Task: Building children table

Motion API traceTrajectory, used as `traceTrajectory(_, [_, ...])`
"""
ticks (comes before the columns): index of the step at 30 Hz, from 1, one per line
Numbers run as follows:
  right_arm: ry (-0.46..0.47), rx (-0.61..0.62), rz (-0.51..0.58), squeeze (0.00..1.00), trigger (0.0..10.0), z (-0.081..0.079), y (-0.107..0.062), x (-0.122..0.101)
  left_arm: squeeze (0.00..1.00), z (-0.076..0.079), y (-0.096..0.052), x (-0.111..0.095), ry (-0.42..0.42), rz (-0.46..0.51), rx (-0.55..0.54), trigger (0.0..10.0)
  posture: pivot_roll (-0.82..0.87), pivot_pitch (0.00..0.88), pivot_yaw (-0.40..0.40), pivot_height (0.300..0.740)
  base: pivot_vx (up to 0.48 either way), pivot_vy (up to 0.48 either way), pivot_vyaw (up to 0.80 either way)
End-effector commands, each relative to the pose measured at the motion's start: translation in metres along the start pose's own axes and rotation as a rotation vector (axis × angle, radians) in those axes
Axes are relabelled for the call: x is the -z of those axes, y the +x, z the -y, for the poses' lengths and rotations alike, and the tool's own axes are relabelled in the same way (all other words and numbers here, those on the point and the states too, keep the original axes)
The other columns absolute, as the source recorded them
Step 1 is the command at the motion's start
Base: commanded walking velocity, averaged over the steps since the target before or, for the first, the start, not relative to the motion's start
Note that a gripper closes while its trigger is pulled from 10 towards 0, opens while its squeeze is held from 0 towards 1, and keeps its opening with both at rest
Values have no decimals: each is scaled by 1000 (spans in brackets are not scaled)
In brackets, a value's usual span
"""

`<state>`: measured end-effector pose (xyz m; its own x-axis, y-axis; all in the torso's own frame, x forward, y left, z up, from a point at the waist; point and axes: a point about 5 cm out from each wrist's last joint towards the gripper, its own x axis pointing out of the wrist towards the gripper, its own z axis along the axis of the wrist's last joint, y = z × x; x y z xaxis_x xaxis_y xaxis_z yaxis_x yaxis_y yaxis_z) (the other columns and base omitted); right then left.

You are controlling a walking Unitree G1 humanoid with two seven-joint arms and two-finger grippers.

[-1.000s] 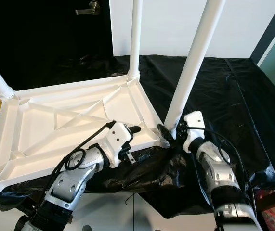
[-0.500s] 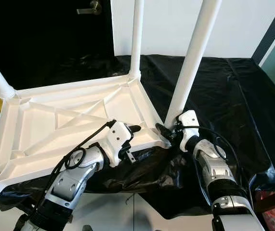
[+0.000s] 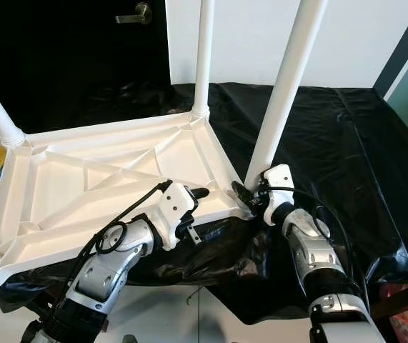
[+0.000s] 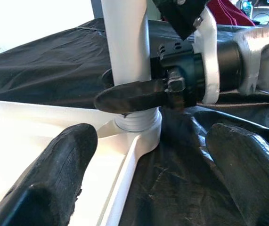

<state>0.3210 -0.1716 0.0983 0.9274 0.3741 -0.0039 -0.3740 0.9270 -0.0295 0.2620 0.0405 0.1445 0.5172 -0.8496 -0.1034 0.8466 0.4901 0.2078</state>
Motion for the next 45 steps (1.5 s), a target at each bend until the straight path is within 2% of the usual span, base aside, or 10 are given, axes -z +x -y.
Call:
traceTrajectory(1, [39,145,-84,0,10000,3,-8,19,0,0,-1,0,5,-5,-38,10000,-41,0,-49,740,0,0,0])
traceTrajectory(11, [138,368,-87,0,10000,-5,-6,19,0,-1,-1,0,6,-7,-37,10000,-37,0,-53,740,0,0,0])
traceTrajectory(13, [156,439,-93,0,10000,-8,-6,20,0,-1,-1,0,5,-7,-38,10000,-37,0,-52,740,0,0,0])
traceTrajectory(14, [164,552,-97,0,10000,-9,-7,20,0,0,-2,0,4,-7,-40,10000,-36,0,-53,740,0,0,0])
traceTrajectory(16, [164,552,-97,0,10000,-9,-7,20,0,0,-2,0,4,-7,-40,10000,-36,0,-53,740,0,0,0])
traceTrajectory(18, [189,665,-108,0,10000,-16,-5,21,0,-1,-2,0,2,-7,-46,10000,-24,0,-56,740,0,0,0])
traceTrajectory(34, [60,604,-37,0,10000,-33,5,1,0,-5,-4,-1,3,-8,-69,10000,-19,0,-62,740,0,0,0])
traceTrajectory(35, [56,607,-34,329,10000,-33,5,-1,0,-4,-4,-2,2,-7,-69,10000,-21,0,-61,740,0,0,0])
traceTrajectory(36, [50,606,-27,1000,10000,-34,5,-3,0,-4,-3,-2,1,-6,-69,10000,-23,0,-62,740,0,0,0])
traceTrajectory(45, [47,567,13,1000,10000,-33,5,-8,0,-3,-2,-1,1,-4,-65,10000,-25,0,-62,740,0,0,0])
